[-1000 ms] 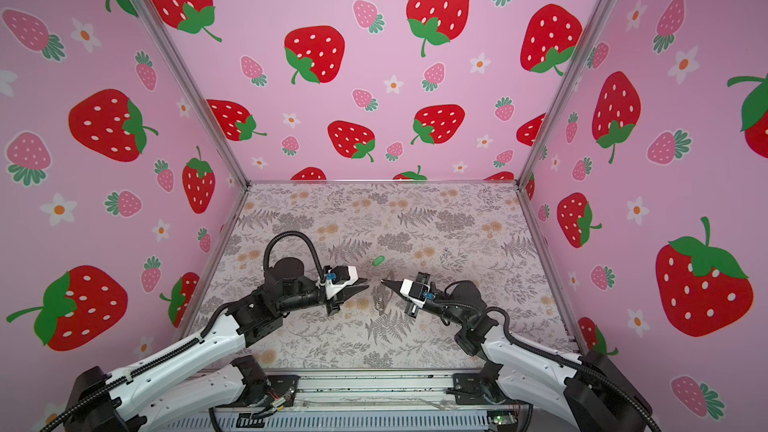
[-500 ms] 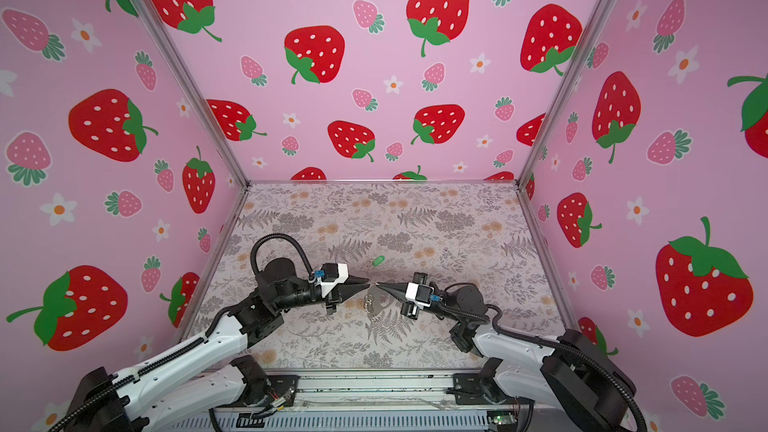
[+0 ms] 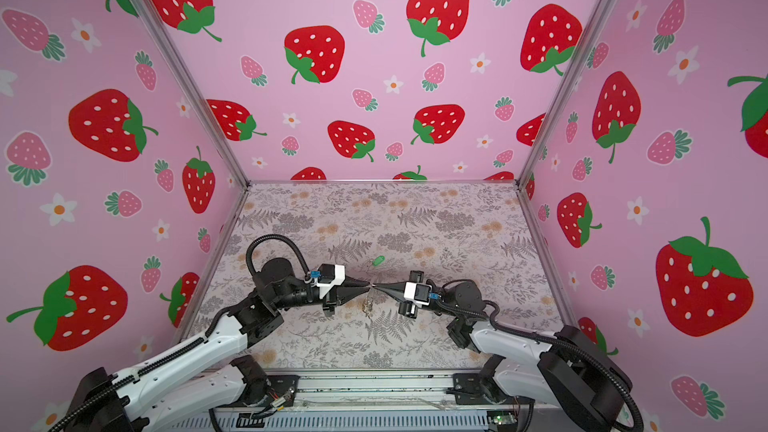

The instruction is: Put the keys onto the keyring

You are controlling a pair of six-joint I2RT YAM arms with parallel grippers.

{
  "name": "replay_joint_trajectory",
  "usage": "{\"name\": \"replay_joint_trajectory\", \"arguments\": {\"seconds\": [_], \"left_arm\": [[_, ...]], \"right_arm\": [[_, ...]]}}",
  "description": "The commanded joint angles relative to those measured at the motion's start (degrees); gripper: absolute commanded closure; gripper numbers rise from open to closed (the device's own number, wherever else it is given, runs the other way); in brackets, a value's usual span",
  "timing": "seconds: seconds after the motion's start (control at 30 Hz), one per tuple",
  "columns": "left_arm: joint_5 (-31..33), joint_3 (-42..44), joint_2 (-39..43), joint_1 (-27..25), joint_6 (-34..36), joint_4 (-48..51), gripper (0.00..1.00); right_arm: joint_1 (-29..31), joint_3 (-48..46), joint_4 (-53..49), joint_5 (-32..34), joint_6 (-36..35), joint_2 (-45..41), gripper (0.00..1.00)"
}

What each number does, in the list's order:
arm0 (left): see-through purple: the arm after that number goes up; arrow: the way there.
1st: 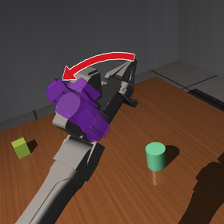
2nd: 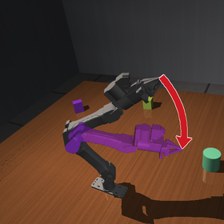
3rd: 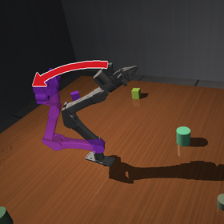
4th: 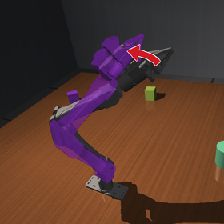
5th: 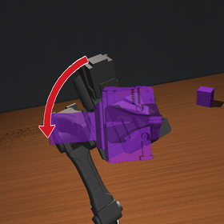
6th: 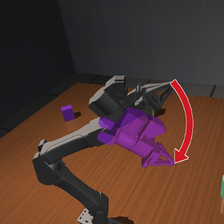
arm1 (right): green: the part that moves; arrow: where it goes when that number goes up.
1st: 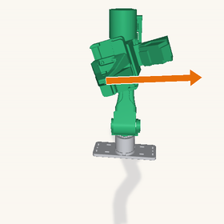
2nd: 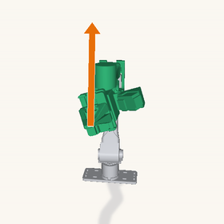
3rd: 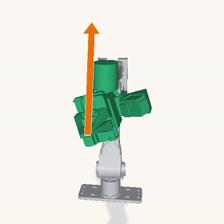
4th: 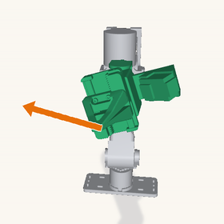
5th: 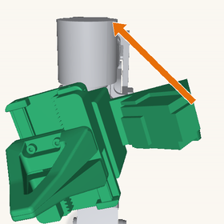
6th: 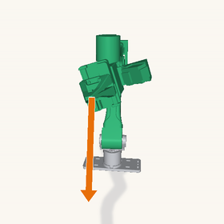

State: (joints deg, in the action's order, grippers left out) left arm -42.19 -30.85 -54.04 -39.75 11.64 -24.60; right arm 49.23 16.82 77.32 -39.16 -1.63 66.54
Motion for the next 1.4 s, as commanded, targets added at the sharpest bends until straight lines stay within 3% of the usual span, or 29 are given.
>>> {"name": "replay_joint_trajectory", "arguments": {"seconds": [0.0,0.5,0.67,0.73,0.8,0.9,0.97,1.1,1.2,1.37], "left_arm": [[-1.79,-1.21,0.88,-0.13,-0.83,-2.38,0.85],[-1.09,-2.63,1.67,-1.34,0.30,-1.43,0.86],[-1.05,-3.03,1.40,-1.75,0.91,-1.02,1.00],[-0.87,-3.46,1.35,-1.90,1.44,-0.33,1.00],[-0.25,-4.18,1.43,-2.23,2.88,2.05,1.00],[3.47,-5.95,2.46,-2.99,7.44,8.84,1.00],[7.57,-8.32,3.12,-3.64,11.51,15.85,1.00],[16.62,-14.54,2.40,-6.48,18.41,29.61,1.00],[23.96,-18.38,0.82,-9.96,22.87,36.22,1.00],[30.77,-22.67,-2.46,-13.56,26.13,41.12,1.00]], "right_arm": [[-0.10,2.07,2.41,-2.30,1.62,0.43,1.00],[-0.09,2.78,1.03,-3.38,1.57,1.29,1.00],[-0.09,3.11,0.06,-3.73,1.46,1.33,1.00],[-0.10,3.05,-0.23,-3.53,1.37,1.45,1.00],[-0.10,2.64,-0.24,-1.81,1.16,1.07,0.89],[-0.06,1.49,-2.46,1.84,-2.10,-1.30,0.79],[-0.10,1.58,-9.45,5.67,-6.88,-4.51,0.71],[-0.05,2.95,-23.95,10.49,-15.11,-10.26,0.67],[-0.08,3.19,-28.10,12.13,-17.77,-13.34,0.67],[-0.09,4.69,-32.26,9.73,-19.52,-13.83,0.68]]}}
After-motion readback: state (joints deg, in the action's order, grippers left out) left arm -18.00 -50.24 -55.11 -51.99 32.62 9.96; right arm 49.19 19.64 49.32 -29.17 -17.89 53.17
